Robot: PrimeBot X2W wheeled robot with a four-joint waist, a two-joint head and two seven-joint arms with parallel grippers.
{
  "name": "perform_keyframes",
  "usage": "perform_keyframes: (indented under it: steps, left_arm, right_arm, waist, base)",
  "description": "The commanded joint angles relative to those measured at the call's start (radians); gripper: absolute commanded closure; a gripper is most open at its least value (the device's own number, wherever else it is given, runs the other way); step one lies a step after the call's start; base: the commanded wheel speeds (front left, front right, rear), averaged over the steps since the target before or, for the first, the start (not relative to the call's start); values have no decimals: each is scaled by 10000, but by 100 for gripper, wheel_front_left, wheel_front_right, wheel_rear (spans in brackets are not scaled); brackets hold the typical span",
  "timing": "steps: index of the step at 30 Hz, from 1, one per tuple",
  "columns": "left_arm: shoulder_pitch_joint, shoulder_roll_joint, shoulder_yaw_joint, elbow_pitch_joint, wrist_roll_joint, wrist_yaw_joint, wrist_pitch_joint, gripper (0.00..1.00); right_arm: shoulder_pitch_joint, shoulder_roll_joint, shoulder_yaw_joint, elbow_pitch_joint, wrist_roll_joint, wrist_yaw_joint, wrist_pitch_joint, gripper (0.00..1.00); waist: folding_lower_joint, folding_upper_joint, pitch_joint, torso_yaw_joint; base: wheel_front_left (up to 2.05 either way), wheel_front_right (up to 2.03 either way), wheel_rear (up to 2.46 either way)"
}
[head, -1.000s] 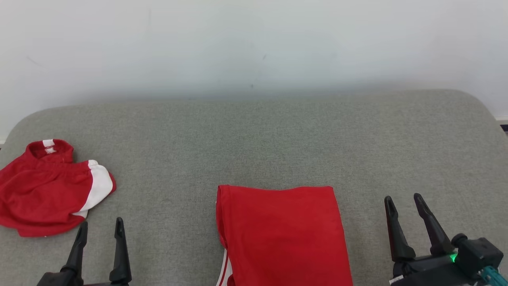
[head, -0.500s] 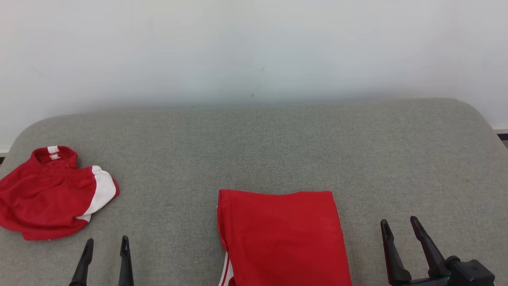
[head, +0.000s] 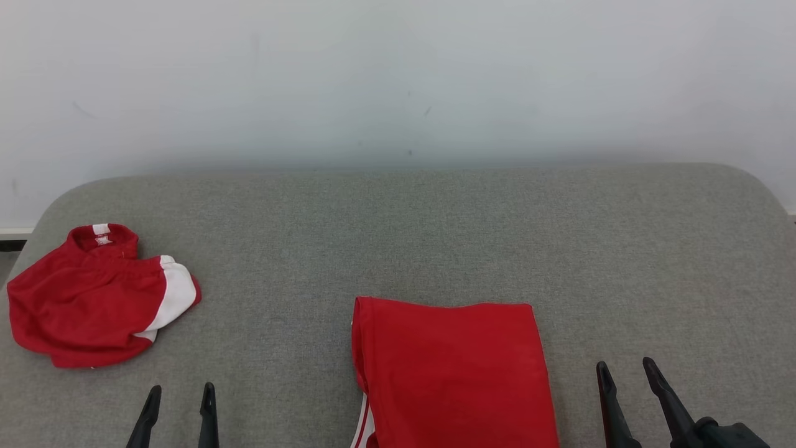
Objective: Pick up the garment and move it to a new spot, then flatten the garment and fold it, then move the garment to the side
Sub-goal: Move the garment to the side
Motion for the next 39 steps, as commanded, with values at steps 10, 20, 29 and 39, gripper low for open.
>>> perform_keyframes:
  steps: [10,20,29,39]
  left_arm:
    - [101,65,16,-95,-93,-143,-4,0]
    - [-9,43,47,-61,-13,-151,-4,0]
    - [-204,11,-41,-6,45,-114,-4,0]
    - [-621,-19,-330,70,-42,-53,-4,0]
  right_arm:
    - [49,48,66,179,-20,-25,-35,0]
    - [-123,41,154,201,20,-25,-26,0]
    - [-988,-188,595,412,-49,-25,230,0]
    - [-2451,-131,757,2010,-158,-25,1166,0]
  waist:
    - [0,0,26,-3]
    - [0,0,121,6]
    - [0,0,328,101]
    - [0,0,887,516]
  base:
    - [0,0,0]
    - [0,0,0]
    - [0,0,0]
    - [0,0,0]
